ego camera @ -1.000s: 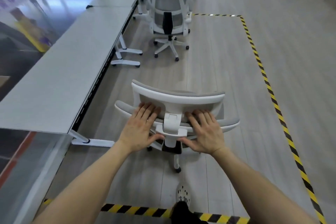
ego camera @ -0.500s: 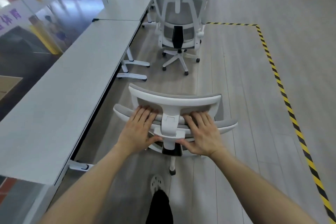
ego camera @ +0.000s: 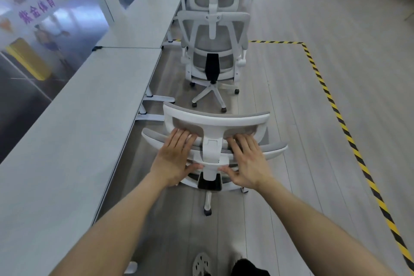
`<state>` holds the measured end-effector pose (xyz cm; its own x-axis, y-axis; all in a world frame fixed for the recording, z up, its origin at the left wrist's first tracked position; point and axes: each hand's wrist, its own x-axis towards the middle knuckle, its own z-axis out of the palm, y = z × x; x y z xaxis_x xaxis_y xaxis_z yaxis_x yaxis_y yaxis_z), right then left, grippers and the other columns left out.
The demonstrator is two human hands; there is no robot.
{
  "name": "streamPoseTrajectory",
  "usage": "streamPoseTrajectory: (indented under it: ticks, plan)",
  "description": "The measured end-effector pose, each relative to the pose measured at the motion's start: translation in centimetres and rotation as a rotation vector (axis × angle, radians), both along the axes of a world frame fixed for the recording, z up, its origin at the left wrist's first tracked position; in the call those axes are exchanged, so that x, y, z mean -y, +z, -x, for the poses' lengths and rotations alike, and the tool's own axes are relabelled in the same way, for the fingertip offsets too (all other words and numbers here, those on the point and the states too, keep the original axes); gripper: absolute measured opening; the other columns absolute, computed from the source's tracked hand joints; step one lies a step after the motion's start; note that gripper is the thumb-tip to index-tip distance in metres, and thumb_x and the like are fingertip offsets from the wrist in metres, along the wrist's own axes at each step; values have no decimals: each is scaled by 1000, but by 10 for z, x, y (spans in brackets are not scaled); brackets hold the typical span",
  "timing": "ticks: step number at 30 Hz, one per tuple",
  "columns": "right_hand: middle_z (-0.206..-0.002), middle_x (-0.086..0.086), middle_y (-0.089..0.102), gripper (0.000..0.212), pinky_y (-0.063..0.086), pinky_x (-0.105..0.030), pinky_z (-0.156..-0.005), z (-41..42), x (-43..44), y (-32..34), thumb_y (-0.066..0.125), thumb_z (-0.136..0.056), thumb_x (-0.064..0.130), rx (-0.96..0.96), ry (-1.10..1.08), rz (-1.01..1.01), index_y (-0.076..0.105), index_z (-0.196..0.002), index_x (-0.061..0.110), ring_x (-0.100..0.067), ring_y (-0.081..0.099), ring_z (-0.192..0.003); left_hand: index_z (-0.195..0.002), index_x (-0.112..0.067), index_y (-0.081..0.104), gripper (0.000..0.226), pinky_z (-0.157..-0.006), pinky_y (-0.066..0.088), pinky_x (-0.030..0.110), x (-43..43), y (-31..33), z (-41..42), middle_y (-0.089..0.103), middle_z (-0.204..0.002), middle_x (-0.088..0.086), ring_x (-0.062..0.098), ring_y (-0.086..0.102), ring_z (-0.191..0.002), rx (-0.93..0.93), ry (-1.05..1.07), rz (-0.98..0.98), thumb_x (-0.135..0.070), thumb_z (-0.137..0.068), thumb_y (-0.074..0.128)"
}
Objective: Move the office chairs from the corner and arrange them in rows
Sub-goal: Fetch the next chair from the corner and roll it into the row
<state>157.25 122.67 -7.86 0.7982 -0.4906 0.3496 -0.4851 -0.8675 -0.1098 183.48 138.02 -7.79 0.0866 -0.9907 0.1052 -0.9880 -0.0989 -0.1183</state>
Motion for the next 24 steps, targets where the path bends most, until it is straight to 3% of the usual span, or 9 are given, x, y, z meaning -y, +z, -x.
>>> streamPoseTrajectory:
  ticks: [6, 18, 24]
  plan:
    - [-147, -16, 56, 90, 31, -54, -128, -48, 64, -6, 57, -95, 79, 25, 4, 2, 57, -150, 8, -39, 49, -140, -169, -9, 33, 101, -138, 16, 57, 59, -3, -46, 34, -174, 15, 37, 24, -166, -19, 15, 15, -85, -102, 37]
    - [-151, -15, 53, 93, 30, -57, -130, -113, 182, 1, 56, -96, 80, -27, 34, -14, 51, -157, 10, -38, 45, -144, -165, -2, 43, 103, -134, 25, 59, 166, -2, -102, 47, -166, 20, 40, 37, -161, -64, 18, 145, -81, -102, 54]
    - [-151, -15, 51, 93, 30, -56, -129, -135, 211, 5, 57, -96, 78, -64, 20, -27, 47, -159, 9, -38, 44, -144, -168, -4, 39, 103, -136, 22, 57, 198, 1, -123, 43, -170, 17, 37, 32, -164, -43, 34, 126, -82, -102, 49]
